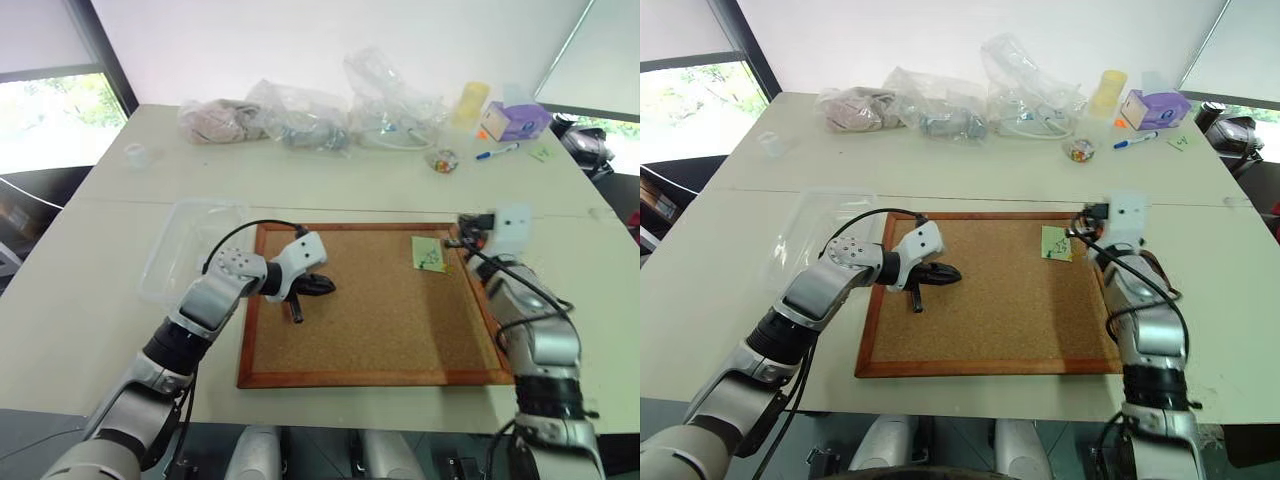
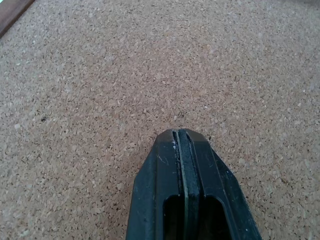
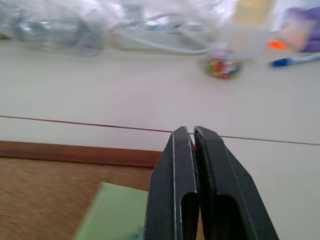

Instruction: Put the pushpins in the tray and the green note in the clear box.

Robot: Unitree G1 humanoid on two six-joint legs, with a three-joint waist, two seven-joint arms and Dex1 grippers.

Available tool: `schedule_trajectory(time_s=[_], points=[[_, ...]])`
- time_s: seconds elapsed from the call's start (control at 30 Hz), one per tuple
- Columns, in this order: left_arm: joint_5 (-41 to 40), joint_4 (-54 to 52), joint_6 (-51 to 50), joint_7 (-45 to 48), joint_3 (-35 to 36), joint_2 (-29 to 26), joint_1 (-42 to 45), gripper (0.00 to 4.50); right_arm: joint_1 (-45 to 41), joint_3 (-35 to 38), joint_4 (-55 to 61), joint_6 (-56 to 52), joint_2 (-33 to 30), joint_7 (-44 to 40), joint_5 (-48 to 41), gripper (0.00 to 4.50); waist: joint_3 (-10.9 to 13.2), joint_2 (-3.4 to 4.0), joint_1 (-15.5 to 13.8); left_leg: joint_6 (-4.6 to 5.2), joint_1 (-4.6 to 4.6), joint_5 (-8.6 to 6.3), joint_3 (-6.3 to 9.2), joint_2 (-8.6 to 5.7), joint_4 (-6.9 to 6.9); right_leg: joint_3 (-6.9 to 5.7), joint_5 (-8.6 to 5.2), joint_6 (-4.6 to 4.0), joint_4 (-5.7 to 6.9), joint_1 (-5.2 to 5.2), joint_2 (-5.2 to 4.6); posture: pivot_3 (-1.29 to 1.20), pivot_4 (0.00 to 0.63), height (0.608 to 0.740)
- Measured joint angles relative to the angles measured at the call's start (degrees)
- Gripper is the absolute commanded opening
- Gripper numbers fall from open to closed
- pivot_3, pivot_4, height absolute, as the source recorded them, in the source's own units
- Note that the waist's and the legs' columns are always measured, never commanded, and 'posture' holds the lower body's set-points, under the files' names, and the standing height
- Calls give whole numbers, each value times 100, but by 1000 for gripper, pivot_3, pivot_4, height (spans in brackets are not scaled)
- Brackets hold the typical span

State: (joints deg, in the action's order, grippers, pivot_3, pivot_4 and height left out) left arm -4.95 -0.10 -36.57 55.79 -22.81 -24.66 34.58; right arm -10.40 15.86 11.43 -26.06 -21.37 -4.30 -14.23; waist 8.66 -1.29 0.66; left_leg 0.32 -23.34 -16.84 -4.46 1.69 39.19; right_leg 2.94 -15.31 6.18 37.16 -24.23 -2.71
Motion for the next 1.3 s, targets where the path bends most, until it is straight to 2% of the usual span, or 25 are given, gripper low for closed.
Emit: schedule_trajectory(time_s=[0.07, 0.2, 0.63, 0.77, 0.9, 0.97, 1.3], points=[[56, 13, 36, -36, 0, 1, -3, 0, 415, 154, 374, -248, 28, 205, 68, 73, -3, 6, 7, 0, 6, 0, -1, 0, 1, 1, 0, -1, 2, 4, 1, 0, 150, 737], [79, 51, 109, -76, -9, 31, -4, 0, 696, 346, 827, -693, 70, 499, 123, 73, -20, 32, -3, -1, 10, 1, -2, -1, 2, 4, -2, -4, 2, 8, 2, 0, 150, 737], [100, 231, 331, 41, -57, 35, 77, 0, 839, 589, 856, -1387, 71, 556, 158, 73, -22, 36, -14, 0, 7, 1, 1, -6, 2, 3, -3, -5, -2, 9, 2, 0, 150, 737], [102, 239, 338, 46, -57, 35, 87, 0, 794, 745, 837, -1542, 228, 567, 69, 1359, -22, 36, -16, 0, 7, 1, 2, -6, 2, 3, -2, -4, -2, 10, 2, 0, 150, 737], [103, 246, 341, 46, -57, 43, 91, 0, 549, 1071, 735, -1783, 522, 652, -249, 3525, -22, 37, -17, 0, 7, 1, 3, -6, 2, 3, -2, -4, -2, 10, 2, 0, 150, 737], [103, 247, 342, 46, -57, 45, 91, 0, 458, 1210, 735, -1867, 586, 677, -381, 4422, -23, 37, -20, 0, 7, 1, 4, -6, 2, 3, -2, -3, -2, 10, 2, 0, 150, 737], [103, 268, 368, 44, -54, 51, 91, 0, 407, 1614, 743, -1991, 705, 700, -804, 4422, -24, 39, -18, 0, 7, 1, 4, -6, 2, 3, -2, -4, -3, 11, 1, 0, 150, 737]])
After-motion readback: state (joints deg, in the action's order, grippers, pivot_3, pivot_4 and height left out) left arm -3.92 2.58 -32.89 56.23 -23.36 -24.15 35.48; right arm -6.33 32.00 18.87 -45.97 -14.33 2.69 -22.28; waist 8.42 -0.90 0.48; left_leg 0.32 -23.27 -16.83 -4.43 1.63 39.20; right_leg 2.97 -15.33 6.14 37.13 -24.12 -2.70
